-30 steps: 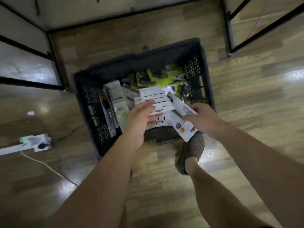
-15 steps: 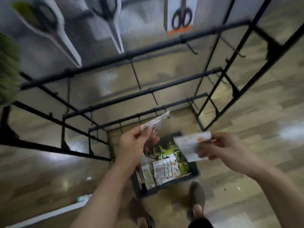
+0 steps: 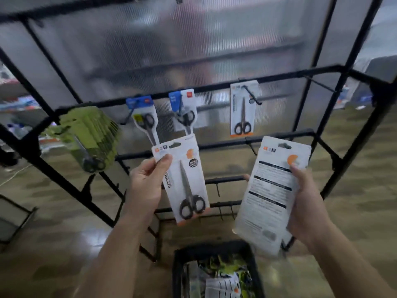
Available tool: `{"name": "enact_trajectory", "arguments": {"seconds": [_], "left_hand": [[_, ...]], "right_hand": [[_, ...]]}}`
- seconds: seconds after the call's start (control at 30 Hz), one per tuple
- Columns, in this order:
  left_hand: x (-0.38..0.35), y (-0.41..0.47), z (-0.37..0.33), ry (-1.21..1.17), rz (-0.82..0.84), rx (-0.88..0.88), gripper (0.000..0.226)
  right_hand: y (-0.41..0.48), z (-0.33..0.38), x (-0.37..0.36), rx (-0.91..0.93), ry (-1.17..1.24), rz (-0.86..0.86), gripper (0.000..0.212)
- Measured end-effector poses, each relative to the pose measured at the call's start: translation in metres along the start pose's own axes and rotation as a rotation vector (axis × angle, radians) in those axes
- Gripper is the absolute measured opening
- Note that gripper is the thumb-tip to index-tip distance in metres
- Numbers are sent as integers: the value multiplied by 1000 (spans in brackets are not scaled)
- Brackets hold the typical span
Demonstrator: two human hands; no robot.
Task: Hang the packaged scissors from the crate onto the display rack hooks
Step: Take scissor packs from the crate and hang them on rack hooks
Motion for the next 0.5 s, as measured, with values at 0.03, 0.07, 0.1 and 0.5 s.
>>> {"name": "enact_trajectory", "arguments": {"seconds": [0.03,0.07,0.1,0.5], "left_hand": [[-1,-5,-5,-75,1,19,21],[-2,-9,-10,-155,10,35,24],[-1,-14,-16,-234,16,53,28],[37,-27,-51,-329,128,97,14]], "right_hand": [[0,4,-7,-8,78,39,56],[0,7,-14,-19,147,72,61],[-1,8,-20,-33,207,115,68],[-27,-14,-74,340,-264,-55,69]]}}
Point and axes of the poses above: each hand's wrist, its own y-axis towards the middle knuckle, its own x-axis out of the back of the hand, z = x × y, the point moved 1 cm from there along y, towards the middle knuckle
